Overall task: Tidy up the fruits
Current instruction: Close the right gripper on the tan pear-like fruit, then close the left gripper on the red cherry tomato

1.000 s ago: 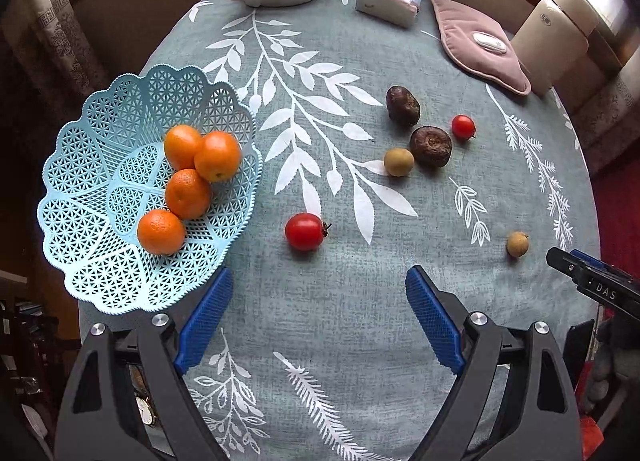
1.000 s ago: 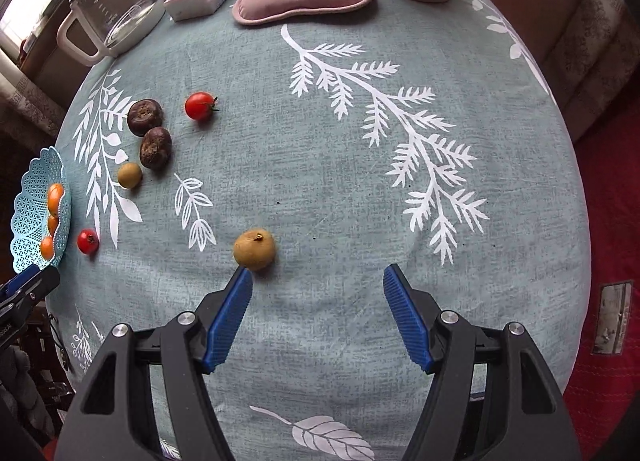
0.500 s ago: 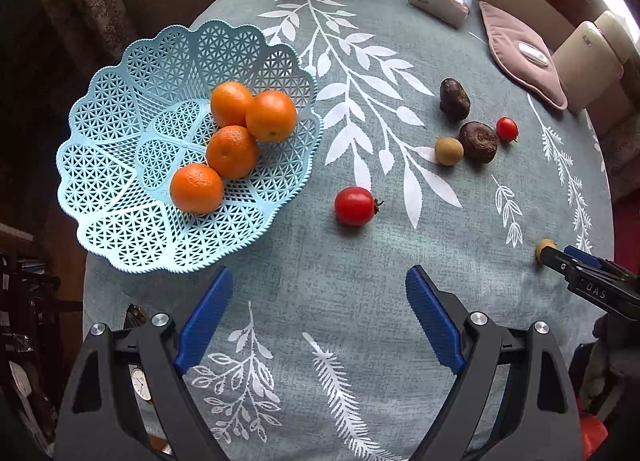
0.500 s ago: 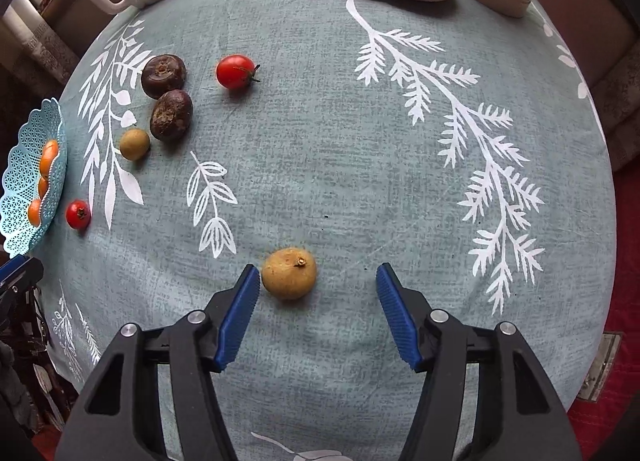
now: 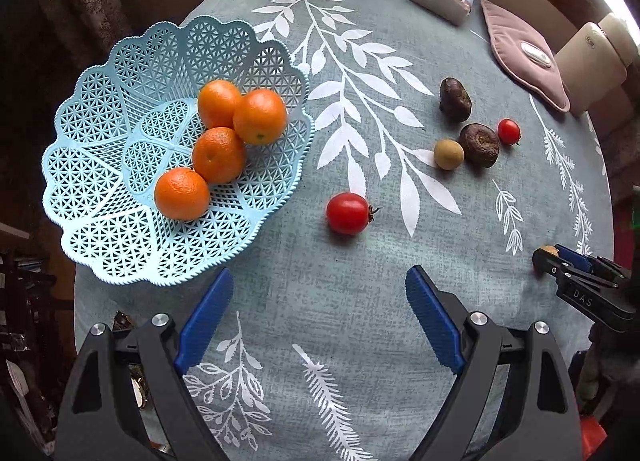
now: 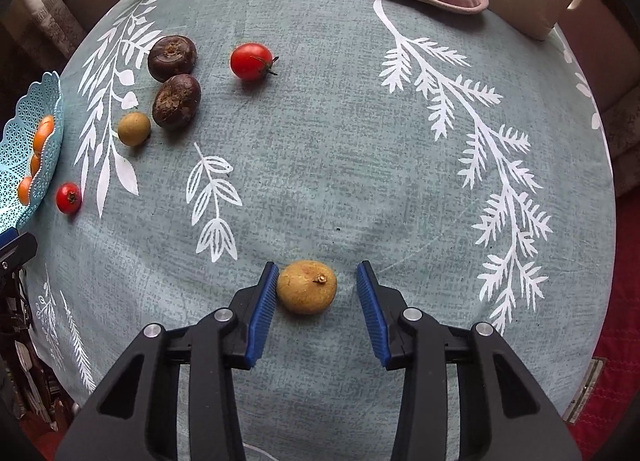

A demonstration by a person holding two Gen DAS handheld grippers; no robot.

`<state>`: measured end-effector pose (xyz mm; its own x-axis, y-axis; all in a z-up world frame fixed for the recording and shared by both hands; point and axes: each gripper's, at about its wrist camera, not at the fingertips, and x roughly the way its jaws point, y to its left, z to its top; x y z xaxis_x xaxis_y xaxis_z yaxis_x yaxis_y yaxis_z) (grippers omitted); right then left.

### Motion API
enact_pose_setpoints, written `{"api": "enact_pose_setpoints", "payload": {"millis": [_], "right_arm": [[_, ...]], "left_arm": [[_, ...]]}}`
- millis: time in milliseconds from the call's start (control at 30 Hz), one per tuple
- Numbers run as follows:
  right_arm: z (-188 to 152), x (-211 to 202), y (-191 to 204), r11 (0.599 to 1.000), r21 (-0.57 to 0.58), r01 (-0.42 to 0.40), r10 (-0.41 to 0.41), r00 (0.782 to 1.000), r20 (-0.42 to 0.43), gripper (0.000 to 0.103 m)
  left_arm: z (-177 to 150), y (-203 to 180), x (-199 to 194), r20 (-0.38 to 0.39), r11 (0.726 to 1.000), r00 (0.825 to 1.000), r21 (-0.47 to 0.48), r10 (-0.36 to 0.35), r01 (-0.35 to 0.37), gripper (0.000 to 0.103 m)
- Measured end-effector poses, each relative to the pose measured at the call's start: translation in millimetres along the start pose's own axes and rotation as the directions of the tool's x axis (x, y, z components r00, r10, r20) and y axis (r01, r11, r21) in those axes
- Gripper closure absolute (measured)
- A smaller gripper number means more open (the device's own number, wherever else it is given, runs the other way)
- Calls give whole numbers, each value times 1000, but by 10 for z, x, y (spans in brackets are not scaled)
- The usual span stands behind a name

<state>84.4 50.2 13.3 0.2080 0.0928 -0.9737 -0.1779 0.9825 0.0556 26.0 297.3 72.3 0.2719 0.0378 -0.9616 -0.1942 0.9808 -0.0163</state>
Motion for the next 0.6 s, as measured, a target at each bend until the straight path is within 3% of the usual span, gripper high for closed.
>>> {"api": "enact_pose_setpoints", "payload": {"millis": [100, 367, 600], "right_arm": [[-15, -26, -77, 1000, 14, -12, 12, 1000, 0, 70], [-36, -130, -229, 999, 24, -35, 35, 999, 3, 72], [-27, -134, -212, 999, 22, -42, 42, 999, 5, 72]], "left_arm": [[27, -50, 31, -1, 1000, 1000, 10, -2, 2, 14], [77, -168, 88, 7, 999, 1000, 33, -22, 21, 14], [134, -257, 220, -8, 998, 999, 31, -51, 51, 36]]}}
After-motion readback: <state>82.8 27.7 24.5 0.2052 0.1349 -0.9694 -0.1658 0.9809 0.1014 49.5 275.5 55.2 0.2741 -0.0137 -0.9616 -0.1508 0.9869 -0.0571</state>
